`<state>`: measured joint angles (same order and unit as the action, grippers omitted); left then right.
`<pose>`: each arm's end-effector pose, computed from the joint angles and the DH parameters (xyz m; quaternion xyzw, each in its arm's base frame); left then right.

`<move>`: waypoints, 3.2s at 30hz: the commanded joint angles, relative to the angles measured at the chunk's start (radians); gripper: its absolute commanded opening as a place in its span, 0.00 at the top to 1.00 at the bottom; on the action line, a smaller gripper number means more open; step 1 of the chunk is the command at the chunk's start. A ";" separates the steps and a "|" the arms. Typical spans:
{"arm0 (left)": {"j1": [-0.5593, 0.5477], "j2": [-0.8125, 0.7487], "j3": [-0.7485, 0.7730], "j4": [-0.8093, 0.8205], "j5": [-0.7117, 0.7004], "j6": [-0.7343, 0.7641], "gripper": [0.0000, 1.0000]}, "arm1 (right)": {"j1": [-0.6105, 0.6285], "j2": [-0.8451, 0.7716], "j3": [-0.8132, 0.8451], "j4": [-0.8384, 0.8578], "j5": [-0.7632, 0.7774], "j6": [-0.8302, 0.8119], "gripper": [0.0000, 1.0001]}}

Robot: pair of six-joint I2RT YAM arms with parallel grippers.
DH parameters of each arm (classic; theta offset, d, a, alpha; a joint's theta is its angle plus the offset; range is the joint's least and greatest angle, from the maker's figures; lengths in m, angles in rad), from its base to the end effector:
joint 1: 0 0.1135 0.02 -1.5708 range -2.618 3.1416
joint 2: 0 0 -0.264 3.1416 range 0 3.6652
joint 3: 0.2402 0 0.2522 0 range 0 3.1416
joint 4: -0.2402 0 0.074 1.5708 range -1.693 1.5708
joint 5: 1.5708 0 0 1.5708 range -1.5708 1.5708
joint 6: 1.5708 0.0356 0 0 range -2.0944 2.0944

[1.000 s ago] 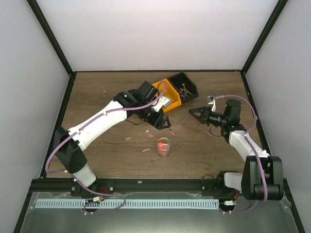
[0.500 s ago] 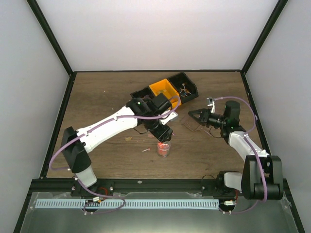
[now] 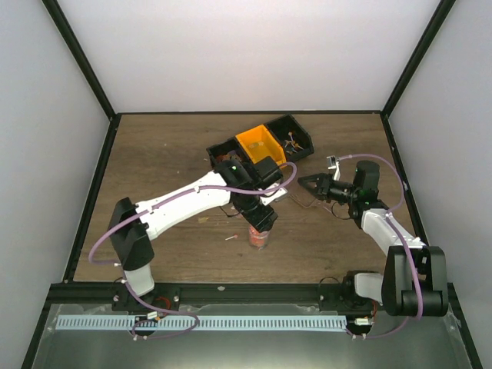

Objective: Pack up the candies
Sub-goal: Close the bottle lid on the packing bottle.

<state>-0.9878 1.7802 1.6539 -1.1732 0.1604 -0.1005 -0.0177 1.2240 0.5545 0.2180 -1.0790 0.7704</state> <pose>0.1905 -0.2992 0.2952 0.4337 0.8874 -0.1377 0.0742 0.2418 0.0271 0.2172 0.0273 0.7761 0.5723 0.2636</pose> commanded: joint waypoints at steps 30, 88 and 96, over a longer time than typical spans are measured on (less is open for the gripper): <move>-0.054 0.081 0.116 -0.116 -0.122 0.031 0.39 | -0.010 -0.009 -0.010 -0.025 0.012 -0.060 0.84; -0.055 0.154 0.125 -0.122 -0.164 0.067 0.28 | -0.010 0.001 -0.012 -0.008 0.005 -0.053 0.84; -0.057 0.156 0.123 -0.120 -0.170 0.070 0.22 | -0.010 0.002 -0.011 -0.009 0.004 -0.053 0.85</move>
<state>-1.0412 1.9327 1.7718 -1.2949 0.0032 -0.0395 -0.0177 1.2228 0.5522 0.2024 -1.0702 0.7258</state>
